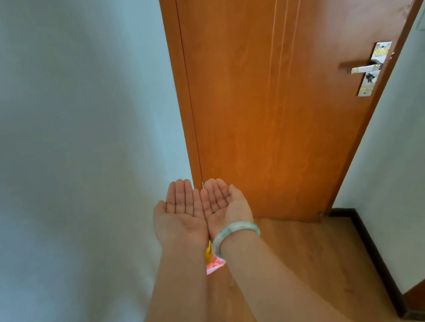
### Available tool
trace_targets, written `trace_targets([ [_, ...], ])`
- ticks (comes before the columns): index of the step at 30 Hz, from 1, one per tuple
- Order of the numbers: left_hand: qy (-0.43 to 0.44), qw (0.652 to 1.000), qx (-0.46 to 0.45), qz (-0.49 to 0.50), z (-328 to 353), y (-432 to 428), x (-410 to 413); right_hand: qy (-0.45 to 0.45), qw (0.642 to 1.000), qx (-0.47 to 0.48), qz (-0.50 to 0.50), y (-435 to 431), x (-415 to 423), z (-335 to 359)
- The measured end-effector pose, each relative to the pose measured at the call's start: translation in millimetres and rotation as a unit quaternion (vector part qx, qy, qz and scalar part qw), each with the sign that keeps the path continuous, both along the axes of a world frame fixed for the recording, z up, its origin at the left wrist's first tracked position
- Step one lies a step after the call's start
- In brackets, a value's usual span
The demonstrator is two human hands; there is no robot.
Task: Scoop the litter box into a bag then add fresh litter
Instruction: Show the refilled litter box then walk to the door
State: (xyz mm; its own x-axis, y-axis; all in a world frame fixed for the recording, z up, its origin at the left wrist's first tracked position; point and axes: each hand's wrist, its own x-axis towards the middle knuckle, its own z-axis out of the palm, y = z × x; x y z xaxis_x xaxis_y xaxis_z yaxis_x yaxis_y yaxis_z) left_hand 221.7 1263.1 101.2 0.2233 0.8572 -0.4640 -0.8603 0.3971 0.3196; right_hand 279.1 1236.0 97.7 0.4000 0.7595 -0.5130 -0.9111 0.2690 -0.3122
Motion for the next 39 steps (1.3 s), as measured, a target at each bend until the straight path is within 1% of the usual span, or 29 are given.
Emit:
trace_targets([
  [6, 0.001, 0.999, 0.001, -0.034, -7, 85, 27, 0.012, 1.0, 0.002, -0.023, 84, 28, -6],
  [13, -0.008, 0.999, -0.019, -0.034, -38, 155, 71, 0.011, 1.0, -0.011, -0.013, 155, 74, -37],
  [20, -0.011, 0.999, -0.049, 0.011, -81, 218, 119, 0.003, 0.998, -0.043, 0.038, 227, 126, -80],
  [24, 0.0, 0.998, -0.062, 0.029, -117, 247, 130, 0.002, 0.997, -0.058, 0.057, 259, 138, -116],
  [27, 0.02, 0.996, -0.08, 0.032, -155, 266, 129, 0.006, 0.996, -0.066, 0.065, 277, 138, -153],
  [30, 0.031, 0.995, -0.09, 0.023, -208, 285, 127, 0.003, 0.995, -0.078, 0.067, 295, 135, -205],
  [34, 0.049, 0.994, -0.095, 0.014, -302, 305, 120, 0.013, 0.995, -0.089, 0.05, 313, 125, -302],
  [39, 0.051, 0.994, -0.094, 0.004, -433, 323, 105, 0.01, 0.994, -0.099, 0.053, 333, 112, -437],
])
